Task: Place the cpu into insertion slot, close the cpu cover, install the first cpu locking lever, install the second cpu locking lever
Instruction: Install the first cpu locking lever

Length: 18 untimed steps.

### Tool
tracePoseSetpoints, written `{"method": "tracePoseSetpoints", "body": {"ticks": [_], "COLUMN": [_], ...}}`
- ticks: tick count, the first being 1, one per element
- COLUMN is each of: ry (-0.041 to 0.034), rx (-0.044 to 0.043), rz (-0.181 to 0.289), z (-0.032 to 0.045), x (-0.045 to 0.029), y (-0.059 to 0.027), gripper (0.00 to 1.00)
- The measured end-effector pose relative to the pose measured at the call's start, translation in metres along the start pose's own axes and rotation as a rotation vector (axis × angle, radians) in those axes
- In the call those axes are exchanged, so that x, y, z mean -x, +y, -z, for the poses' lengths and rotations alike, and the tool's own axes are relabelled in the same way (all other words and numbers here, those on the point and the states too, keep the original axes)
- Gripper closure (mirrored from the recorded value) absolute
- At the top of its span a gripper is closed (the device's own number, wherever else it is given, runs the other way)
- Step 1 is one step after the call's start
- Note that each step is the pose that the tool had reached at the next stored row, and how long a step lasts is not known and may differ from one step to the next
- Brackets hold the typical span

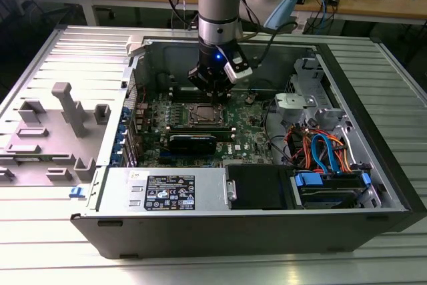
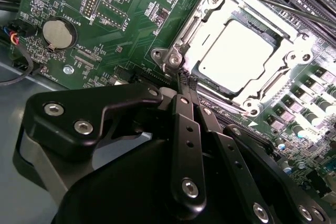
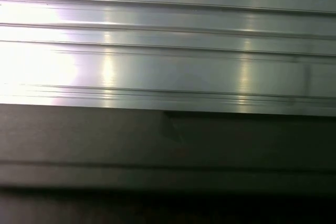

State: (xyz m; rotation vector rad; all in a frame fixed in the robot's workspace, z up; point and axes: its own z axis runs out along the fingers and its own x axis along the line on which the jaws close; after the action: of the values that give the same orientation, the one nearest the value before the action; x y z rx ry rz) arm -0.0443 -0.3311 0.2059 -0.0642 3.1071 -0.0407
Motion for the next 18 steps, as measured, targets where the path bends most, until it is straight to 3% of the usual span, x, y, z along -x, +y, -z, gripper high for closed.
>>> {"method": "tracePoseSetpoints", "body": {"ticks": [9,16,18], "ry": [0.0006,0.0006,0.0009], "rx": [-0.009,-0.009,-0.0054], "rz": [0.0,0.0,0.0], "z": [-0.0008,-0.0029,-0.003], "x": [-0.0001,-0.0002,-0.0002], "y": [-0.0012,-0.0011,-0.0011], "gripper": [0.89,0.89,0.89]}}
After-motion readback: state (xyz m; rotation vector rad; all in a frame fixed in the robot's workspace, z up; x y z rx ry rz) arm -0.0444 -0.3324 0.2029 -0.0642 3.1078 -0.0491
